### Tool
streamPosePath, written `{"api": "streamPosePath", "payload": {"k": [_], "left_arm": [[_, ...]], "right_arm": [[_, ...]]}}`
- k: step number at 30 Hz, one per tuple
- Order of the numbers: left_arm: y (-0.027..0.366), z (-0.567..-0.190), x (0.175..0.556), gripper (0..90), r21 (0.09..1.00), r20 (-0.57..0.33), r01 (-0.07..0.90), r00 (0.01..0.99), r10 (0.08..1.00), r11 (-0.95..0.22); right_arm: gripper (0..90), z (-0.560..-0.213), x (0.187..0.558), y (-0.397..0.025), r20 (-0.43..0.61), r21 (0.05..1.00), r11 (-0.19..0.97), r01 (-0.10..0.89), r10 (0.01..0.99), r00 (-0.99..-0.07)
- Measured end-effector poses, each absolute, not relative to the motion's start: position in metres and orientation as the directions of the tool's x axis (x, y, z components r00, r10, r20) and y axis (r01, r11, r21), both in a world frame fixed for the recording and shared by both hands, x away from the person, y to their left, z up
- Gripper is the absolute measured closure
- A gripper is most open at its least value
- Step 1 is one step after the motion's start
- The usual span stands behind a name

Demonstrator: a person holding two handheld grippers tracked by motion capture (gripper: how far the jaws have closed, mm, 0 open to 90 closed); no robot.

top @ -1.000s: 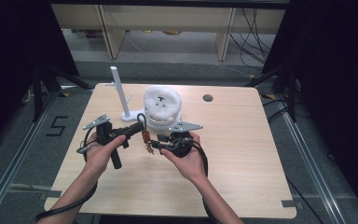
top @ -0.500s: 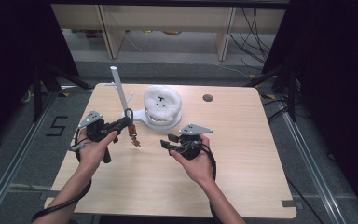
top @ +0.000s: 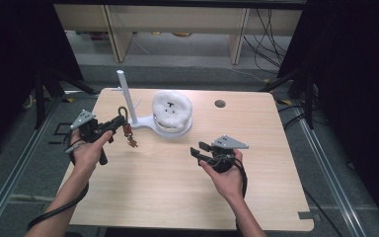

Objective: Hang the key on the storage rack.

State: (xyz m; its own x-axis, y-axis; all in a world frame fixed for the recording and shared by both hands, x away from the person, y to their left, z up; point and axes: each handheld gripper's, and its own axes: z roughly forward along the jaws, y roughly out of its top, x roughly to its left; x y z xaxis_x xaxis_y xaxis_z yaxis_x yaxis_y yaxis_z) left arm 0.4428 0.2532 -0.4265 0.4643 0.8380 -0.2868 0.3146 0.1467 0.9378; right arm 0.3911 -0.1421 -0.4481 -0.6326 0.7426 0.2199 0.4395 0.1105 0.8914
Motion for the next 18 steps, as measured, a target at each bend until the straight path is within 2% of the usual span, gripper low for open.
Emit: {"api": "streamPosePath", "payload": {"k": [3,18], "left_arm": [[0.257,-0.425,0.444,84.0,0.941,-0.277,0.306,0.453,0.847,0.144],[0.275,-0.418,0.466,84.0,0.944,-0.258,0.303,0.419,0.871,0.134]], "right_arm": [[56.3,-0.451,0.392,-0.15,0.195,0.904,0.111,0.413,0.754,-0.627],[54.0,-0.456,0.391,-0.161,0.196,0.908,0.092,0.409,0.769,-0.608]]}}
